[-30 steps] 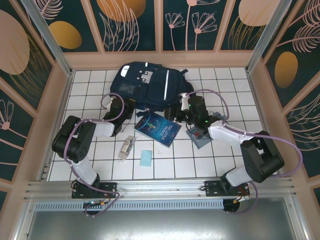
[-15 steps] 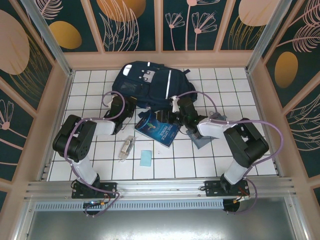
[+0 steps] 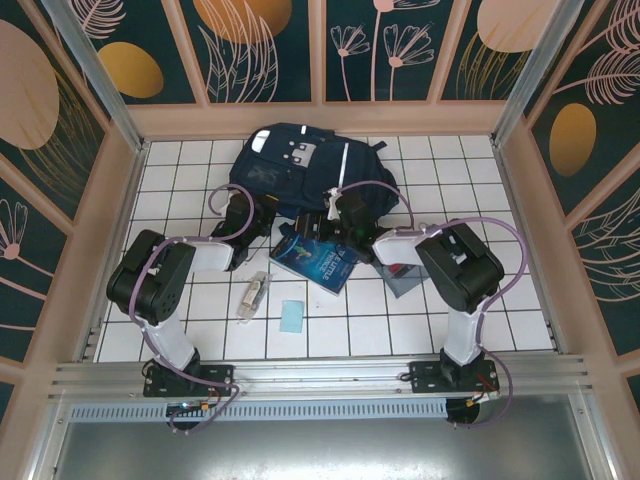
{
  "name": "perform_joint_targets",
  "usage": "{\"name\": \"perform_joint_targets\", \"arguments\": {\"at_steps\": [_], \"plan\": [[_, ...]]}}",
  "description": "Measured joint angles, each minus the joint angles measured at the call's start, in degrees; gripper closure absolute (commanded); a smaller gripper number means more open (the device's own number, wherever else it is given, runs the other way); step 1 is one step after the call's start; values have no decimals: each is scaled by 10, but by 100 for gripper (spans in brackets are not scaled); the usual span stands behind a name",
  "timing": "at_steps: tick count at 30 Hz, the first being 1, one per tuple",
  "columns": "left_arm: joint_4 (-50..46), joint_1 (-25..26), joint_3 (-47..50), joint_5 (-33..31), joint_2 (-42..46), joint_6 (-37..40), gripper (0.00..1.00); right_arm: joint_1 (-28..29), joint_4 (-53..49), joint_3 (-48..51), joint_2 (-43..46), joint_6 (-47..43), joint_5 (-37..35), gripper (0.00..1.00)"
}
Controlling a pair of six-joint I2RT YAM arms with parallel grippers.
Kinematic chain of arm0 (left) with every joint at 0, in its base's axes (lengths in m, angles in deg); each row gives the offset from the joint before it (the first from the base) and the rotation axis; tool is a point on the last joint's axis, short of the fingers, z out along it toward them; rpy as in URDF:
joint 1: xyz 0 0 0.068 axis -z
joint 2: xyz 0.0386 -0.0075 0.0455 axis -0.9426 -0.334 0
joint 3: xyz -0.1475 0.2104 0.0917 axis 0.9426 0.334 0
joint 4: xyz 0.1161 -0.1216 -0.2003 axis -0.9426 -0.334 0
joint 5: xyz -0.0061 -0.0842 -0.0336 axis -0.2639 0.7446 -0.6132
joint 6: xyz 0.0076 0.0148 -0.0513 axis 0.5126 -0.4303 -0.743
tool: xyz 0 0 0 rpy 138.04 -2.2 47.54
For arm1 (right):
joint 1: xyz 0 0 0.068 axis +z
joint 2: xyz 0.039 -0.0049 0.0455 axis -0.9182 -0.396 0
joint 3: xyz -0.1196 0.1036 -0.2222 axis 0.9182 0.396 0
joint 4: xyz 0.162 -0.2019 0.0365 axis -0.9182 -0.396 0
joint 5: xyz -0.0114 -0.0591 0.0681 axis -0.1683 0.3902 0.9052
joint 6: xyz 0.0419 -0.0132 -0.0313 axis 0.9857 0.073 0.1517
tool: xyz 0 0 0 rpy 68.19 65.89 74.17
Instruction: Pack the student bag
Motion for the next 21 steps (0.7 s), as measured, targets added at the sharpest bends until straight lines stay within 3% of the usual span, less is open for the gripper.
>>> {"name": "perform_joint_targets", "arguments": {"at_steps": [9, 21], "plan": [[2, 1, 1, -8, -3, -19, 100, 15, -32, -49, -38, 37, -51, 37], [-14, 10, -17, -15, -2, -27, 100, 39, -52, -39, -25, 73, -104, 32]]}}
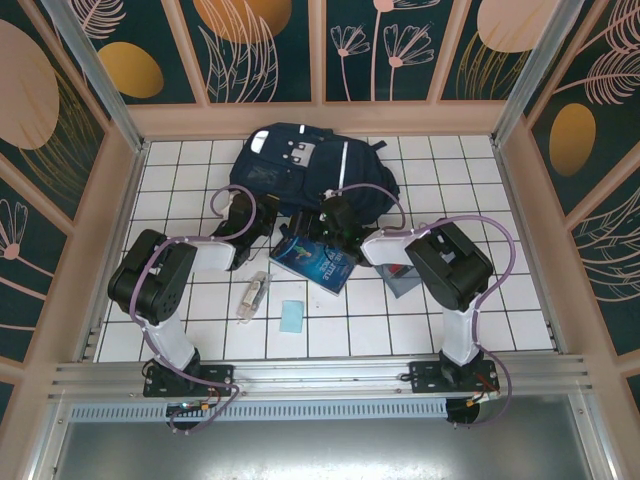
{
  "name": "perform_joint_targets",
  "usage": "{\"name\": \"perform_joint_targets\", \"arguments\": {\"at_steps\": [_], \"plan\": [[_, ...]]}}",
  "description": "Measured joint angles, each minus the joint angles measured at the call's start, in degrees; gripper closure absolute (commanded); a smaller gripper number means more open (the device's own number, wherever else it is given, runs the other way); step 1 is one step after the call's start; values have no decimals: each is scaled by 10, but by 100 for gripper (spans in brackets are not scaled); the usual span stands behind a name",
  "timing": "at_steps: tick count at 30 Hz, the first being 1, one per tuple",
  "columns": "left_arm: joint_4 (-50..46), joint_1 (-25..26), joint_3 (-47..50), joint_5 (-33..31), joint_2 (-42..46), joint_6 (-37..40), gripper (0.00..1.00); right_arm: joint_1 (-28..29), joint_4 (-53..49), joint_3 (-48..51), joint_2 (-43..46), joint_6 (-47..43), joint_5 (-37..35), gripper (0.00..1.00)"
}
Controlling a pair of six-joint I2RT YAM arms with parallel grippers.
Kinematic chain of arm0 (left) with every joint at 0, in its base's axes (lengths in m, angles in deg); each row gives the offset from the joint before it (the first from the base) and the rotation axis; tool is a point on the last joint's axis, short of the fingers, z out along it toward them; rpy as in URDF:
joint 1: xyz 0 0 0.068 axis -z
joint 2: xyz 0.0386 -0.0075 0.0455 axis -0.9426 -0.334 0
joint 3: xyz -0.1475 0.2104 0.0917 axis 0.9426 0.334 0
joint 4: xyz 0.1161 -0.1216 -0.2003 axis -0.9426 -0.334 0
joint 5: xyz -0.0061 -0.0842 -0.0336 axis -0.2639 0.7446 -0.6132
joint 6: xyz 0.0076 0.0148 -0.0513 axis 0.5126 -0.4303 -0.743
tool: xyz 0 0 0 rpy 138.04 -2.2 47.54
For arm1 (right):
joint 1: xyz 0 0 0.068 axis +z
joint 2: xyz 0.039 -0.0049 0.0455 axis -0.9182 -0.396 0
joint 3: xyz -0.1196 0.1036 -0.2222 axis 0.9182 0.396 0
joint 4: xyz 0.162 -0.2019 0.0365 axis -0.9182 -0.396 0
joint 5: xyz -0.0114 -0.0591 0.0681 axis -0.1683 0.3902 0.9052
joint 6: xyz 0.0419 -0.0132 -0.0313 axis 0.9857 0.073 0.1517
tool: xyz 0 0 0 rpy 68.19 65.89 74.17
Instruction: Pack the student bag
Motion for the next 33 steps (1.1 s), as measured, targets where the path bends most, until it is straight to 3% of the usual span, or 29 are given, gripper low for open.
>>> {"name": "perform_joint_targets", "arguments": {"at_steps": [8, 21, 33], "plan": [[-11, 3, -21, 4, 6, 1, 100, -10, -26, -22, 0, -21, -37, 36], [-11, 5, -16, 4, 6, -3, 100, -17, -38, -28, 2, -34, -30, 100], [-3, 6, -27, 8, -24, 16, 100, -41, -144, -28, 49, -95, 10, 100]]}}
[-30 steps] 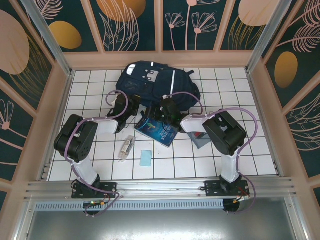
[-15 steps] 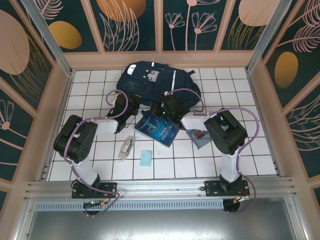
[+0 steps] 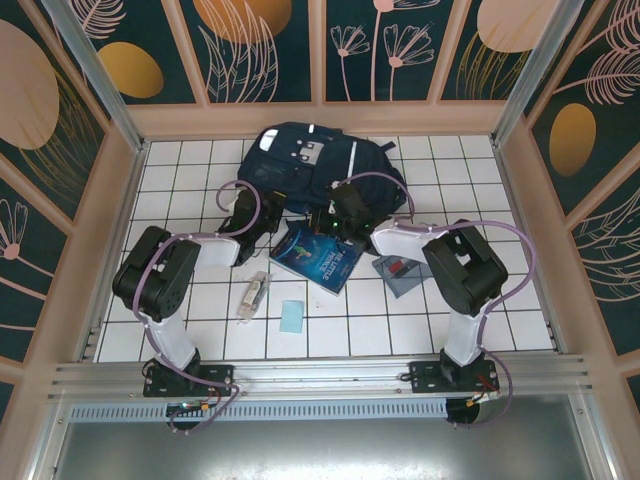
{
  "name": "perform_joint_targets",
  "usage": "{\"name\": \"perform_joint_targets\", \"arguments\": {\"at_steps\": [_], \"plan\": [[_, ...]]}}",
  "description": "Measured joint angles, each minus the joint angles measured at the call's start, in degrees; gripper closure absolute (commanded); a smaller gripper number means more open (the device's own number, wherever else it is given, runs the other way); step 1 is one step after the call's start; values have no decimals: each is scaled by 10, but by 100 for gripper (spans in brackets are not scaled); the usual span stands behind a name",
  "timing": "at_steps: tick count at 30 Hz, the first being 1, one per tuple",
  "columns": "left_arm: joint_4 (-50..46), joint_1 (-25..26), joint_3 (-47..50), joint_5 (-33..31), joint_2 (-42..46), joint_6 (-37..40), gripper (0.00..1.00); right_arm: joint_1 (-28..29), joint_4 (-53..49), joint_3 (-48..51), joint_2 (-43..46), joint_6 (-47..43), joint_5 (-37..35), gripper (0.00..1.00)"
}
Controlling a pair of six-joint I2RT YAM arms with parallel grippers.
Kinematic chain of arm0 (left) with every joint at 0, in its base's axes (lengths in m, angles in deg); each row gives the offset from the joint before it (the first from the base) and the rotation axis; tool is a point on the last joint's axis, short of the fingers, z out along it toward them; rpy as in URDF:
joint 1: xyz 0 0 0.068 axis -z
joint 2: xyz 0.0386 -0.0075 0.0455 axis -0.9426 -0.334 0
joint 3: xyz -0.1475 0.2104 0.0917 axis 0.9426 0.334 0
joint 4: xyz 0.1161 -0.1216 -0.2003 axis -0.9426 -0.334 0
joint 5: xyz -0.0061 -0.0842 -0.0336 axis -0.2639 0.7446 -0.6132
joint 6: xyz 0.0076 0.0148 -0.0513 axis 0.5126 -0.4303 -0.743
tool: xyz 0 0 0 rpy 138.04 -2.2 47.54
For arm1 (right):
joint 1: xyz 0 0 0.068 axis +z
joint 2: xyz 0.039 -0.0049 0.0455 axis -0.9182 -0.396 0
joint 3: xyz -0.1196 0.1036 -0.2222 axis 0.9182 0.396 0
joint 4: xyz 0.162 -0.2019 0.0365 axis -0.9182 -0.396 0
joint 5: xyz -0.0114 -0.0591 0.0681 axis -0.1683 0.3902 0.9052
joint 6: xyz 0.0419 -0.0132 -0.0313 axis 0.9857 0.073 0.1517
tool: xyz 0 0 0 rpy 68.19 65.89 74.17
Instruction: Pack the student bag
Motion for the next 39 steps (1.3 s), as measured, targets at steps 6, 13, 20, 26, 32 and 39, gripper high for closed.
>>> {"name": "perform_joint_targets", "arguments": {"at_steps": [6, 13, 20, 26, 32, 39], "plan": [[0, -10, -43, 30, -36, 32, 100, -22, -58, -1, 12, -34, 0, 100], [-8, -21, -72, 44, -61, 62, 100, -45, -126, -3, 37, -75, -6, 100], [-20, -43, -85, 56, -71, 86, 100, -75, -213, 3, 70, -103, -26, 100], [-57, -62, -126, 75, -76, 118, 92, -99, -244, 13, 102, -111, -27, 100], [-90, -80, -185, 97, -99, 146, 29, -85, -230, 14, 103, -82, 42, 100], [-129, -102, -156, 99, -62, 155, 1, -76, -137, 13, 78, -1, 151, 100]]}}
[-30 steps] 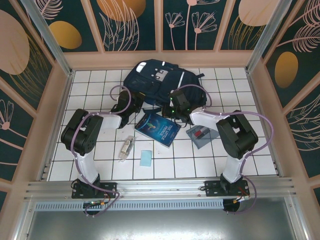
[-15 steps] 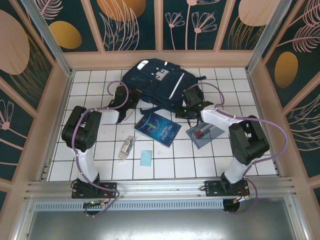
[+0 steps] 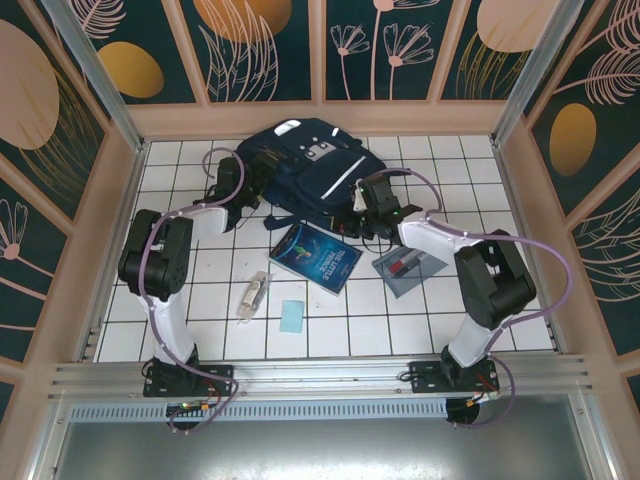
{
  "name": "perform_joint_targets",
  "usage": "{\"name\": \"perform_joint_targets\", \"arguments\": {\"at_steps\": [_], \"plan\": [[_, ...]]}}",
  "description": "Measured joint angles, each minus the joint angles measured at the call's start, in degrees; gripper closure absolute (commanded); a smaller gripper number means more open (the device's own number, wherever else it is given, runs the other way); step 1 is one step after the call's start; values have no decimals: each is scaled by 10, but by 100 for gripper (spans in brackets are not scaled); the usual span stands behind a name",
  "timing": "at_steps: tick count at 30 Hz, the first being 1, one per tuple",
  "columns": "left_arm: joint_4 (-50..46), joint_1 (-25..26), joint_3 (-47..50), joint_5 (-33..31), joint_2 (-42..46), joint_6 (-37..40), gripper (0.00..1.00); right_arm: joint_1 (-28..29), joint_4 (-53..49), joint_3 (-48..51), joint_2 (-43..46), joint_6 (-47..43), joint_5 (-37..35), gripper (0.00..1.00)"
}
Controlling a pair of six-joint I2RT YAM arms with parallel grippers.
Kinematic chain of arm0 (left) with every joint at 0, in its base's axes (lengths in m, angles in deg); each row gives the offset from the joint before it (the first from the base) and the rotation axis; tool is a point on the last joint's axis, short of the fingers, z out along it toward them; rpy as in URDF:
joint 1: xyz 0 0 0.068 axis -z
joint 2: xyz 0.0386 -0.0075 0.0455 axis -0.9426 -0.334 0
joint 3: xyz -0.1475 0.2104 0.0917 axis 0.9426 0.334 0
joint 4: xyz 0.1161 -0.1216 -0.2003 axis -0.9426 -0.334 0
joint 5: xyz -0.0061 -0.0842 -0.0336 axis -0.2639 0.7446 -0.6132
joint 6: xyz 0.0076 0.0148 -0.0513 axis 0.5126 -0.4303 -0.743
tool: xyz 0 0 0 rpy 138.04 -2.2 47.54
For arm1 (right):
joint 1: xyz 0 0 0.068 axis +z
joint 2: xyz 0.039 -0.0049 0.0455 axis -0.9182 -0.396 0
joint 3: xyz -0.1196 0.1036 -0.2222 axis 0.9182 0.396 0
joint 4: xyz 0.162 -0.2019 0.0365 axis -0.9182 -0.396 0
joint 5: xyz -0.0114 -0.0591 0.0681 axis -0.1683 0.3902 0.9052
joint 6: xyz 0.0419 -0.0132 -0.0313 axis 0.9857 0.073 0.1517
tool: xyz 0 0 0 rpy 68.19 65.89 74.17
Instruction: Pack the student bag
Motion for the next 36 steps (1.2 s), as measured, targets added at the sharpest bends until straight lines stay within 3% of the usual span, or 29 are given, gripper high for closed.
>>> {"name": "perform_joint_targets", "arguments": {"at_steps": [11, 21, 23, 24, 25, 27, 28, 36], "plan": [[-5, 12, 189, 13, 210, -13, 2, 36, 109, -24, -61, 88, 75, 100], [57, 104, 209, 33, 145, -95, 9, 58, 137, -25, -65, 108, 103, 100], [69, 113, 201, 35, 122, -107, 18, 65, 140, -25, -65, 109, 103, 100], [78, 116, 198, 37, 112, -113, 29, 68, 141, -24, -64, 110, 103, 100], [85, 118, 198, 37, 104, -118, 44, 70, 141, -23, -64, 110, 103, 100], [93, 119, 198, 35, 97, -130, 93, 72, 140, -15, -57, 108, 102, 100], [95, 119, 198, 32, 96, -132, 100, 72, 133, -11, -52, 105, 100, 100], [82, 130, 207, 10, 106, -105, 100, 47, -25, -5, -1, -18, 50, 100]]}}
